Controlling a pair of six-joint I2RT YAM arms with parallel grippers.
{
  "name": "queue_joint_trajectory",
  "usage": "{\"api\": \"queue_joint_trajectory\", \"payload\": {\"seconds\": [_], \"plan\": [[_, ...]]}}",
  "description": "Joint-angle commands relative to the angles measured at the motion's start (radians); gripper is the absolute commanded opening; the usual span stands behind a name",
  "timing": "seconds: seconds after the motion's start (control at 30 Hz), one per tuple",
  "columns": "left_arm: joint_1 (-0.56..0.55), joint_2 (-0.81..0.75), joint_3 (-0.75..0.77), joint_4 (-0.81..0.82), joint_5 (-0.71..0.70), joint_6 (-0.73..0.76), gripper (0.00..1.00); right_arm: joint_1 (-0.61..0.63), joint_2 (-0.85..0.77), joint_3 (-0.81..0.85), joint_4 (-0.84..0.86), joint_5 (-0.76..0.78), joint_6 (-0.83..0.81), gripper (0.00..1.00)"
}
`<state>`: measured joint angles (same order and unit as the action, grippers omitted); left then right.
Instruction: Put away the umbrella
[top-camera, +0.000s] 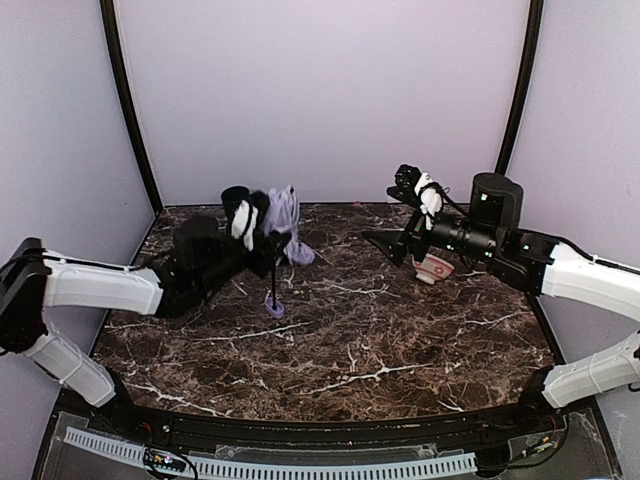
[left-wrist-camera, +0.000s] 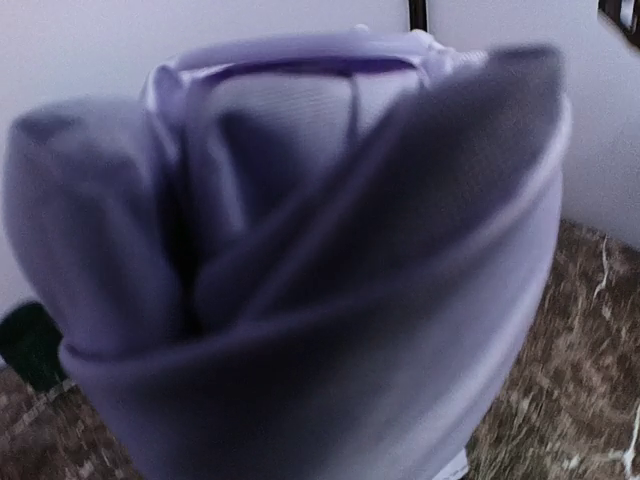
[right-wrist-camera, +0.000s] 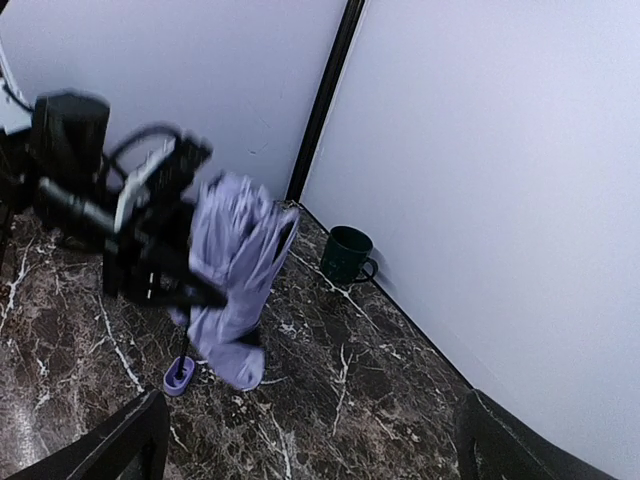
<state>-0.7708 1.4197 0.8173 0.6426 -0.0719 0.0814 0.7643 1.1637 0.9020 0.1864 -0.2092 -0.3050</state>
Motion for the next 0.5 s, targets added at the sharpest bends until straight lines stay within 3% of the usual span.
{"api": "queue_joint_trajectory", "payload": {"seconds": [0.0,0.1,0.23,0.3,0.47], "plan": [[-0.021,0.178,-0.343,0.508,-0.097,-0.148,0.0,-0.007,0.002,-0.014,0.036,-0.011,0.021,1.0],[-0.036,0.247,-0.35,0.461,-0.135,-0.135,0.0,-0.007,-0.006,-0.024,0.03,-0.001,0.017,1.0],[-0.037,0.233,-0.339,0.463,-0.212,-0.138,0.0,-0.007,-0.012,-0.026,0.028,0.006,0.012,1.0],[-0.036,0.219,-0.301,0.389,-0.219,-0.131,0.0,-0.006,-0.011,-0.023,0.029,0.004,0.013,1.0],[-0.04,0.088,-0.218,0.352,-0.125,-0.157,0.0,-0.006,-0.006,0.001,0.02,-0.033,0.024,1.0]]}}
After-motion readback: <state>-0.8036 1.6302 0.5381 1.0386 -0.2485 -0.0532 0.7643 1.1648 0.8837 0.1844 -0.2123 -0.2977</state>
